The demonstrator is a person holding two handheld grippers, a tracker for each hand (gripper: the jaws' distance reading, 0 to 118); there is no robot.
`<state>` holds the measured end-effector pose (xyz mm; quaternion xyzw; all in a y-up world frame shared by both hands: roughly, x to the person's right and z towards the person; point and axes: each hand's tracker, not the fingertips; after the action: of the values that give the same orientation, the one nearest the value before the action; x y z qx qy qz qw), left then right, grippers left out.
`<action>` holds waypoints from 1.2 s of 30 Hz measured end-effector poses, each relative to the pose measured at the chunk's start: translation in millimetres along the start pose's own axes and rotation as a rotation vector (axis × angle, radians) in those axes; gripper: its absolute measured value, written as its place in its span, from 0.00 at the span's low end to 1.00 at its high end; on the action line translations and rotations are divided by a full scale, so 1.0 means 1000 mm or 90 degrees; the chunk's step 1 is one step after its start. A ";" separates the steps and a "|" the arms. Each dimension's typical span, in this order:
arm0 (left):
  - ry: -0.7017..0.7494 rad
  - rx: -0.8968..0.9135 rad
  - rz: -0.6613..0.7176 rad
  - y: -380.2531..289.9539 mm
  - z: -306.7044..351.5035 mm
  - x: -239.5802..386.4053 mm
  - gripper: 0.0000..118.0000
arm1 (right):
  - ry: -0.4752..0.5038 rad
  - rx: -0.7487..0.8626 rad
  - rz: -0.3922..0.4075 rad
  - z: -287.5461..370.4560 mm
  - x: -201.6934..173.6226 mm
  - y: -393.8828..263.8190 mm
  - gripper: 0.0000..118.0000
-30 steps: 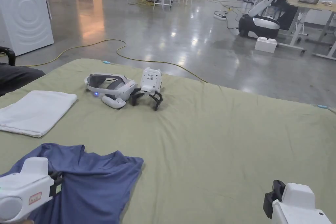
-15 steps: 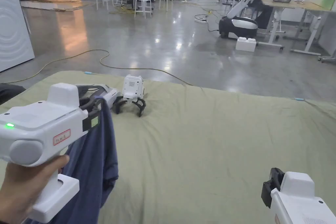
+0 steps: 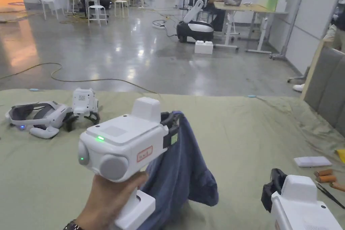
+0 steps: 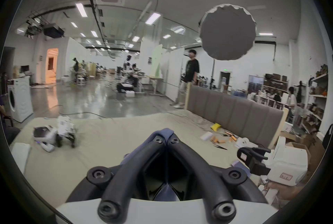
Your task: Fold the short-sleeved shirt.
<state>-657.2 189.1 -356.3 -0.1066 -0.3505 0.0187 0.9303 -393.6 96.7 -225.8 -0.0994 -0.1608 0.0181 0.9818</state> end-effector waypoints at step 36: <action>0.335 -0.006 0.027 -0.091 0.099 -0.082 0.00 | 0.099 0.052 0.016 -0.010 -0.091 0.027 0.01</action>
<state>-787.6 109.2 -317.3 -0.1192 -0.0943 0.0083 0.9884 -476.7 115.5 -269.1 -0.0621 -0.0821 0.0294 0.9942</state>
